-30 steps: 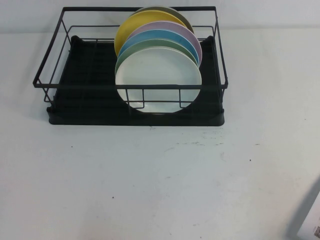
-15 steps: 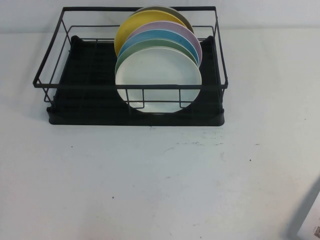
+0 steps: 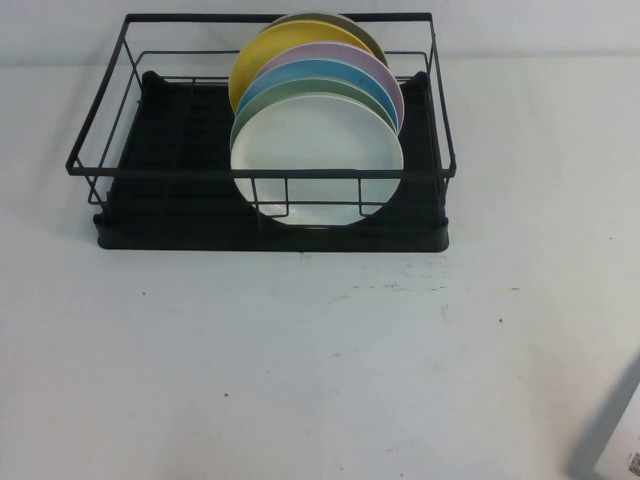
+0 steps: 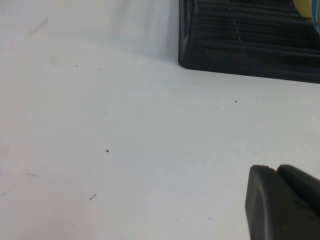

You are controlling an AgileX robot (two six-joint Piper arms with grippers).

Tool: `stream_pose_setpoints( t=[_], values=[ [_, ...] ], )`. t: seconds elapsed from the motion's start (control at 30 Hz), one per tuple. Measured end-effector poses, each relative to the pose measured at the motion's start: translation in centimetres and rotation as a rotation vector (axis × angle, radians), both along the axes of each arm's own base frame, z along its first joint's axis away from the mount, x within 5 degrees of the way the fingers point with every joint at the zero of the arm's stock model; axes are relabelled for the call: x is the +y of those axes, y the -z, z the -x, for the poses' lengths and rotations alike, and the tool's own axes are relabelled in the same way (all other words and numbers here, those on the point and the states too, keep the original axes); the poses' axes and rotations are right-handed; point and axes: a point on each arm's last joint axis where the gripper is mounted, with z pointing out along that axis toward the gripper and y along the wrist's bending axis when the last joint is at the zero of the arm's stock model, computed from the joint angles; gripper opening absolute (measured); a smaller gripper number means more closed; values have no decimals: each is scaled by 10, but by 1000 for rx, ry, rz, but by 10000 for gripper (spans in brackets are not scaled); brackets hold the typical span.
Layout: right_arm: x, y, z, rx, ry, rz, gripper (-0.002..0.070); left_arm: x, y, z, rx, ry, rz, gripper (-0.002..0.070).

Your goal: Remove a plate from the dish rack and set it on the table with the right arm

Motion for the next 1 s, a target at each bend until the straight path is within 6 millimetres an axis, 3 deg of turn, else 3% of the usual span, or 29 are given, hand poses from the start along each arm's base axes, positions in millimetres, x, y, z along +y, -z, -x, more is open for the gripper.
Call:
stream_pose_setpoints(
  t=[0.13,0.3,0.53,0.7,1.0],
  values=[
    [-2,-3,0,-36,22,-60,-18,0,0,0,0,0,0,-4],
    [5,-5,0,48,-52,-101,-18,0,0,0,0,0,0,-4],
    [21,-54,-20,285,-249,124,-18,0,0,0,0,0,0,-4],
    [30,-91,-59,399,-407,367,-18,0,0,0,0,0,0,-4],
    [57,-127,-170,407,-658,538,-18,0,0,0,0,0,0,-4]
  ],
)
